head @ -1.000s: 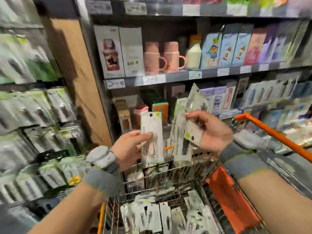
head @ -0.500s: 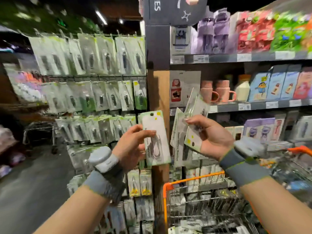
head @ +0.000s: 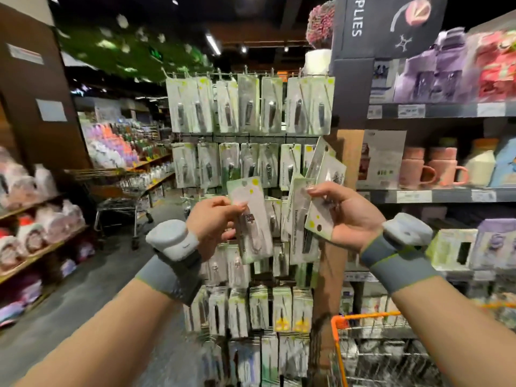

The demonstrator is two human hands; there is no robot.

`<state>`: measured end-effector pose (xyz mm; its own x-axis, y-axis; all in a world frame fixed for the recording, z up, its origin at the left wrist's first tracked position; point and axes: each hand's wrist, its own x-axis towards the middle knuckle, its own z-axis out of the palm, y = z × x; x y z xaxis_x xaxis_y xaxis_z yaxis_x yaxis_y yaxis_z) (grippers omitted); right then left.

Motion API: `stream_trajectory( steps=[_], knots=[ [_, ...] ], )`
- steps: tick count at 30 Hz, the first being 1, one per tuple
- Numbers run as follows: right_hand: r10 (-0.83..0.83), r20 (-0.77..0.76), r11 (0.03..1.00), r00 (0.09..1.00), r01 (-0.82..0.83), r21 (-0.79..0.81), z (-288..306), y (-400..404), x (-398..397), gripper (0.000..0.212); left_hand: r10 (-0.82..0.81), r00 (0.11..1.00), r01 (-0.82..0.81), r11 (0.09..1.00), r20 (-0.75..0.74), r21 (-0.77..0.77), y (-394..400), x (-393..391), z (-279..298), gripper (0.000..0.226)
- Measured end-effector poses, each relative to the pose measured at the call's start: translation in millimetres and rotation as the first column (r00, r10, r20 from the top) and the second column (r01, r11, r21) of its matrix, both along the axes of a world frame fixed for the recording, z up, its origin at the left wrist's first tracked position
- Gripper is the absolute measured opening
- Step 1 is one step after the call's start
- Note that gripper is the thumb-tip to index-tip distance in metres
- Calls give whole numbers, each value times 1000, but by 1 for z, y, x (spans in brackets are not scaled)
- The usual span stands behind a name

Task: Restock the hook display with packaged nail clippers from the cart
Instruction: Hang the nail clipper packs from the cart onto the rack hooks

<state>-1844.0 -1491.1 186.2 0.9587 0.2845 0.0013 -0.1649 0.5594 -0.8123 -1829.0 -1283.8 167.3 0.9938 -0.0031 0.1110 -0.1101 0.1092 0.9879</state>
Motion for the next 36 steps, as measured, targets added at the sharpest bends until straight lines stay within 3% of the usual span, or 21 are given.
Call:
stream_trajectory(
  steps=[4, 6, 11, 13, 15, 18, 21, 24, 26, 32, 36],
  knots=[
    [-22, 55, 1000, 998, 22, -7, 6, 9, 8, 17, 136, 982, -154, 978, 128, 142, 35, 8, 9, 23],
    [-37, 99, 999, 994, 38, -7, 7, 12, 17, 33, 183, 965, -226, 944, 188, 240, 51, 12, 9, 21],
    [47, 165, 998, 985, -41, -41, 0, 22, 37, 50, 176, 925, -309, 865, 337, 395, 65, 22, 3, 46],
    [40, 195, 996, 980, -25, -81, -4, 29, 41, 48, 155, 920, -313, 844, 361, 435, 69, 30, -4, 35],
    [51, 201, 995, 978, -32, -99, -10, 36, 45, 33, 163, 911, -343, 811, 380, 475, 76, 41, -16, 22],
    [55, 201, 994, 978, -34, -108, -26, 48, 50, 7, 171, 916, -354, 768, 362, 533, 87, 57, -35, 9],
    [31, 198, 995, 980, -12, -95, -44, 59, 61, 2, 182, 938, -321, 782, 296, 534, 107, 76, -57, 12],
    [41, 204, 998, 978, -29, -59, -60, 70, 70, 37, 177, 955, -280, 797, 237, 535, 121, 91, -80, 20],
    [2, 178, 999, 984, 5, -43, -73, 85, 79, 49, 156, 968, -243, 788, 199, 566, 135, 106, -97, 23],
    [-112, 89, 993, 990, 108, 48, -100, 119, 91, 23, 147, 984, -179, 800, 102, 573, 146, 138, -139, 23],
    [-216, 45, 975, 975, 213, 62, -122, 132, 105, 48, 101, 989, -146, 792, 109, 593, 148, 155, -157, 14]
  ],
)
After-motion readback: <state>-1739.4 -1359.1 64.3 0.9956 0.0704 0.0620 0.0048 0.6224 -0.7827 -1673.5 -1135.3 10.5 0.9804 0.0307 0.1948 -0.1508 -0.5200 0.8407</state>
